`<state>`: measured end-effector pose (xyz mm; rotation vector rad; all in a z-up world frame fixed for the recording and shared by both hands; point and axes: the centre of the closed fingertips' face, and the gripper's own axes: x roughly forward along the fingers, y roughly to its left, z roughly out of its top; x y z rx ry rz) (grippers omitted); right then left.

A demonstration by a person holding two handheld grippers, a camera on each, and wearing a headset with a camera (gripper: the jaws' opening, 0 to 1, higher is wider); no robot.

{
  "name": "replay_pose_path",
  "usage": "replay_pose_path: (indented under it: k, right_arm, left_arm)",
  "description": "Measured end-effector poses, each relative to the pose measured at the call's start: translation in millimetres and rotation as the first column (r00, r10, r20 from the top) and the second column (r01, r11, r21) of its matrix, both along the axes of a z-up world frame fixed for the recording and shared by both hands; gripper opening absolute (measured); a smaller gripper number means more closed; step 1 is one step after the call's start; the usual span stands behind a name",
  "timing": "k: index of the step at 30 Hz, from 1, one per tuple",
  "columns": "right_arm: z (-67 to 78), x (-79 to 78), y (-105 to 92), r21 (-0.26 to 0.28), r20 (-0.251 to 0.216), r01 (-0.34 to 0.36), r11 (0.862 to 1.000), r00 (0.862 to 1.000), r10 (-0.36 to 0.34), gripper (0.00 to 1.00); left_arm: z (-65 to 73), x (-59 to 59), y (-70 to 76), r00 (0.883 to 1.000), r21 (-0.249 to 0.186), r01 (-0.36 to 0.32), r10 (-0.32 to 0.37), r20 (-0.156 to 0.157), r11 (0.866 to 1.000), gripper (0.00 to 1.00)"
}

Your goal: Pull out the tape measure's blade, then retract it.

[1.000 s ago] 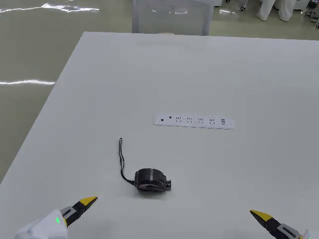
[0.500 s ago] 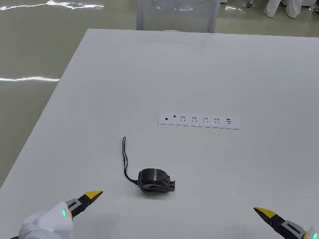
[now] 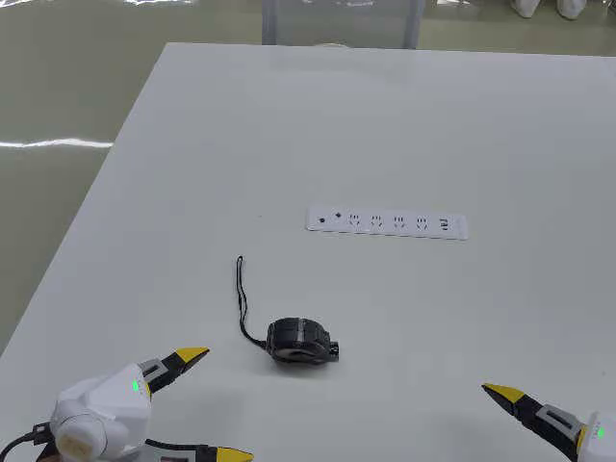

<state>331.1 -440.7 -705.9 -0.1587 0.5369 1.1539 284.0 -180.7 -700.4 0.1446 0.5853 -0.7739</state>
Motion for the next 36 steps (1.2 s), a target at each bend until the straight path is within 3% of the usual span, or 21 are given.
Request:
replay_pose_path:
  k: [15,23,36]
  right_arm:
    - [-3.7,5.1,9.3,0.002,-0.006,-0.064,0.998,0.998,0.064,0.71]
    - [-5.6,7.4,16.0,0.0,-0.006,-0.097,0.995,0.995,0.097,0.71]
    - [-12.2,12.6,26.2,0.004,-0.004,-0.134,0.991,0.991,0.134,0.69]
  left_arm:
    - [-9.5,13.7,-3.7,0.998,0.009,0.068,-0.068,-0.001,0.998,0.83]
    - [-7.1,24.6,-3.4,0.997,0.007,0.079,-0.079,0.01,0.997,0.82]
    - [-14.0,39.5,-8.4,0.99,0.037,0.14,-0.14,0.014,0.99,0.79]
